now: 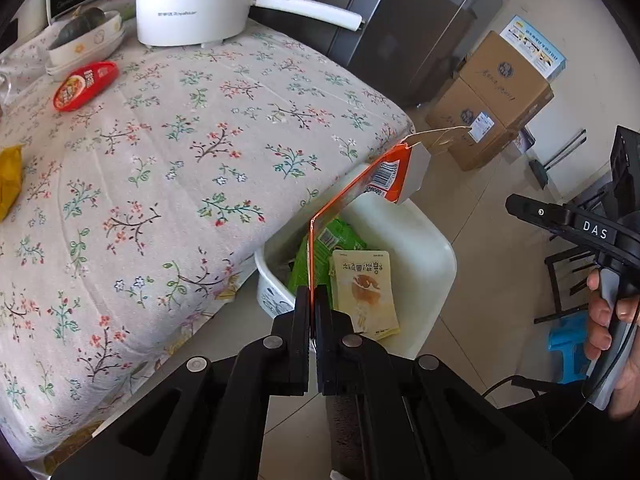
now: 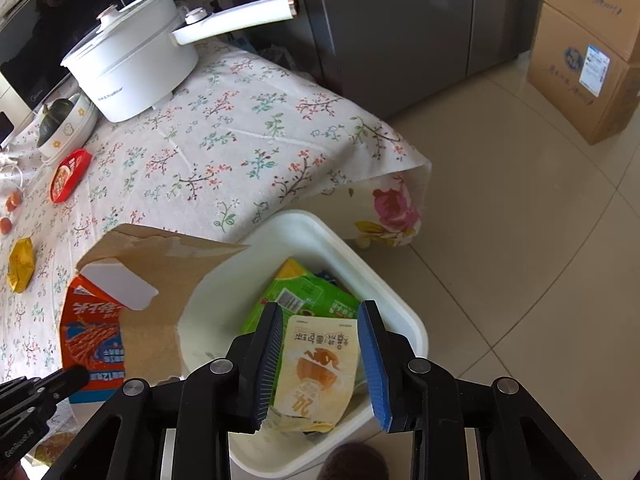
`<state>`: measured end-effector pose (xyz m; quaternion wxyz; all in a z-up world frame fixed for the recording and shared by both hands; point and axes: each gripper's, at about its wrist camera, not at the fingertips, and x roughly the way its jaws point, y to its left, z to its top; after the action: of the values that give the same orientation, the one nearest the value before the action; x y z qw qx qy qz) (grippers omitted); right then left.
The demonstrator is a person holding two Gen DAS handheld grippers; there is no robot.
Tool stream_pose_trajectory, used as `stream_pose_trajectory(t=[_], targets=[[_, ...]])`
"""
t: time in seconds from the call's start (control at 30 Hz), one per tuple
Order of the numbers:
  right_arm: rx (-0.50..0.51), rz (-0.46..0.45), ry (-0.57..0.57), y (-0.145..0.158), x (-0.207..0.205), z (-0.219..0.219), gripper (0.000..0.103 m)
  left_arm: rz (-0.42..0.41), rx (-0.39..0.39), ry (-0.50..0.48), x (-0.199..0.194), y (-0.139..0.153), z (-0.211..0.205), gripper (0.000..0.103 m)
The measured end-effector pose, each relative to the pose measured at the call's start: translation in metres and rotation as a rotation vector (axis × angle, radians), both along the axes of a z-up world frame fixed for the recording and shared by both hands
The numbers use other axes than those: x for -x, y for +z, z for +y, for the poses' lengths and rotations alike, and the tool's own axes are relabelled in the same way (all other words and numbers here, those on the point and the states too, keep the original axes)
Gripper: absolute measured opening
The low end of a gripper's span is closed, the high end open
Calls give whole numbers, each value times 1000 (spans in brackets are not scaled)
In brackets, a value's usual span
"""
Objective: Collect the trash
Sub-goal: 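Drop the orange bag into the bin with the left tool while the right tool drops the pastry bag, then move both tools back to the table and grasp the yellow wrapper with the left tool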
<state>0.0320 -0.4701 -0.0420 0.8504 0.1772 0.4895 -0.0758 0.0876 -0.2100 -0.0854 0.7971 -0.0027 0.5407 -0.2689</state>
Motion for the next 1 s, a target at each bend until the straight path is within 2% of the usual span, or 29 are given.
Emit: stream_pose_trajectory(t=[0.17, 0.27, 0.3, 0.37, 0.4, 0.43, 0.57, 0.8, 1.0], targets=[[5, 8, -11, -2, 3, -9, 37, 10, -4, -21, -7, -16, -19, 2], [18, 9, -4, -1, 1, -7, 40, -39, -30, -23, -11, -15, -23, 5], [23, 6, 0, 0, 0, -6, 43, -51, -38, -21, -13, -13, -22, 10], [31, -4, 13, 2, -2, -3, 47, -80, -47, -9, -15, -8, -15, 34], [35, -9, 20, 3, -4, 0, 49, -103, -56, 4, -16, -6, -10, 52], [41, -13, 27, 3, -5, 2, 50, -127, -67, 16, -17, -3, -4, 60], [60, -18, 54, 2, -15, 14, 54, -158, -98, 57, -23, 4, 26, 61], [53, -17, 97, -3, -39, 39, 57, -147, -105, 197, -36, 11, 97, 62], [52, -15, 165, -8, -66, 80, 60, -158, -120, 310, -43, 16, 149, 69]])
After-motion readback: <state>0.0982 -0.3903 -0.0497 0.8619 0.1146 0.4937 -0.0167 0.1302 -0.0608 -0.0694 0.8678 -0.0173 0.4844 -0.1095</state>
